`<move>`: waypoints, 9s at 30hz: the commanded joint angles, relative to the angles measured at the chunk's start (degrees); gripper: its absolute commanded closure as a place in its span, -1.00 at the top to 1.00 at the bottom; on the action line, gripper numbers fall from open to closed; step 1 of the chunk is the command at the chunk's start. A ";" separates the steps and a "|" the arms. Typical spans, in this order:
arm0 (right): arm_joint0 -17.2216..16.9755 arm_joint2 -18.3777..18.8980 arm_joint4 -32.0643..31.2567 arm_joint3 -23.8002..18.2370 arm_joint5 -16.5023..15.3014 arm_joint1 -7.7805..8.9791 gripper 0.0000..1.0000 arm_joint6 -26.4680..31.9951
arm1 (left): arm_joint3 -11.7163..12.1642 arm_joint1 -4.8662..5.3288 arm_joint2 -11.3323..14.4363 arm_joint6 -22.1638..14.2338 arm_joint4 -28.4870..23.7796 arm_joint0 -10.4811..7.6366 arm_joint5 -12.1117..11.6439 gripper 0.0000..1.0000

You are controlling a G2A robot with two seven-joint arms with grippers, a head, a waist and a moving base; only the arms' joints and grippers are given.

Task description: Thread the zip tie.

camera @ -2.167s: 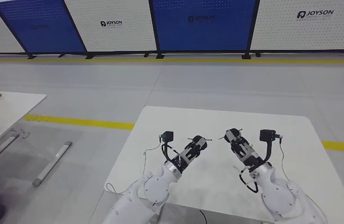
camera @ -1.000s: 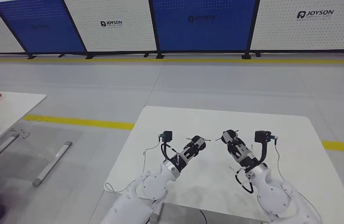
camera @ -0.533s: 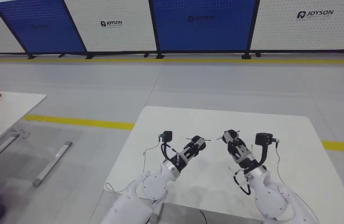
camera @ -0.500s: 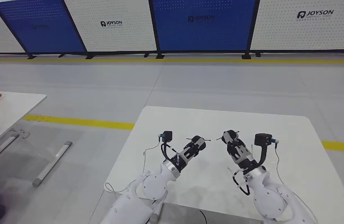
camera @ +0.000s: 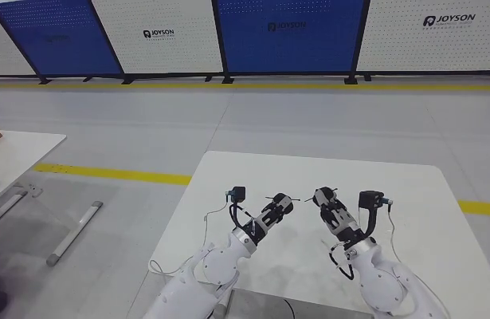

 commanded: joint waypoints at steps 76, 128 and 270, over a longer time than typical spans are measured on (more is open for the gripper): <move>-0.63 1.95 -6.96 1.66 -0.36 -4.43 -1.00 1.10 | 0.00 0.00 0.00 0.00 0.00 0.00 0.00 -1.00; -1.05 3.58 -9.59 2.44 -2.02 -5.95 -1.00 2.54 | 0.00 0.00 0.00 0.00 0.00 0.00 0.00 -1.00; -3.51 4.30 -16.52 4.34 -4.07 -8.68 -1.00 -0.36 | 0.00 0.00 0.00 0.00 0.00 0.00 0.00 -1.00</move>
